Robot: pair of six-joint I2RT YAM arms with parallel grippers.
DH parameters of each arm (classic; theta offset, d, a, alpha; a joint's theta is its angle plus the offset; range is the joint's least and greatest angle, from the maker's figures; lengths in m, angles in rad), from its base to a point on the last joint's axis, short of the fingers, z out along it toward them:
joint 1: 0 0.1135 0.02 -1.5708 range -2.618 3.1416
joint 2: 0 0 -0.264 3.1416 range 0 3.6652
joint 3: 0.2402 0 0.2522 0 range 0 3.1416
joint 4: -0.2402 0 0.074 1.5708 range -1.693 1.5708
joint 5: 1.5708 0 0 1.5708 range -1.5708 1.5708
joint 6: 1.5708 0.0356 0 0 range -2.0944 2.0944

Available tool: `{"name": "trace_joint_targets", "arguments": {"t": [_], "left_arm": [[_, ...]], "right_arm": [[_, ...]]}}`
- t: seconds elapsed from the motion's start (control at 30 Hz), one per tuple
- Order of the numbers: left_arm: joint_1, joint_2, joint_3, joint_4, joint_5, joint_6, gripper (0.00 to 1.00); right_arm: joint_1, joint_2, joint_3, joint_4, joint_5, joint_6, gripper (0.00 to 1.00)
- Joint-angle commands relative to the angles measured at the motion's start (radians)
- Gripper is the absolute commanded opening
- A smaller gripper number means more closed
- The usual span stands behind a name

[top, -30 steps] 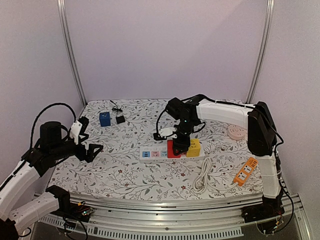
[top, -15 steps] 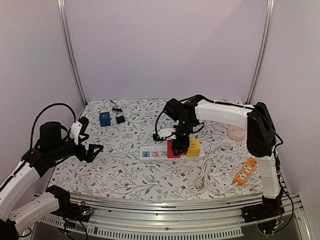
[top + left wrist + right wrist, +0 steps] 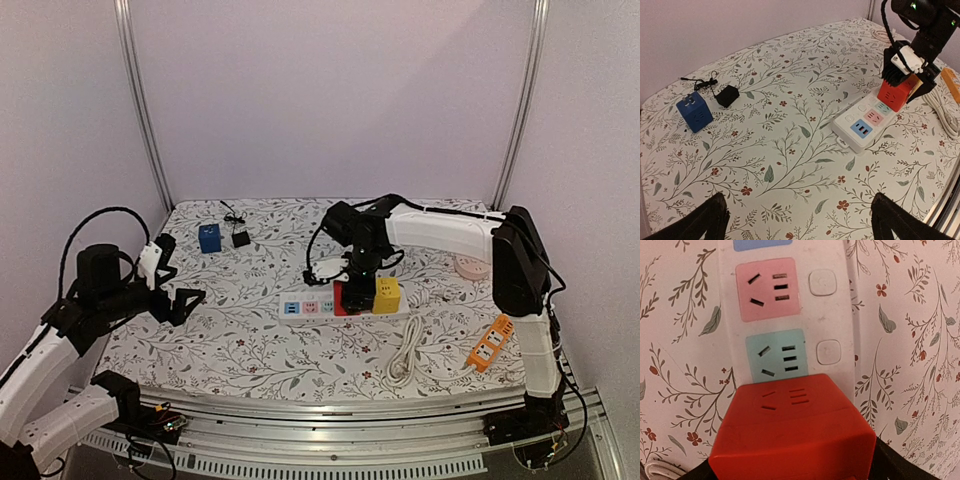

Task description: Insert the plug

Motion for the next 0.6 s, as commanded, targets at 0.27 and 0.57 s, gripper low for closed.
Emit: {"name": "trace_joint_targets", "arguments": {"t": [0.27,0.57], "left_arm": [[0.033,-0.035,-0.014,0.007,0.042,0.022,0.99],[0.037,0.032,0.107,-0.041,-0.073,0.016,1.00]], "right_arm": [[0.012,-0.055,-0.010,0.105,0.050,0.037,0.99],[-0.006,-0.278,-0.014,0.207,-0.053,0.120,0.99]]}}
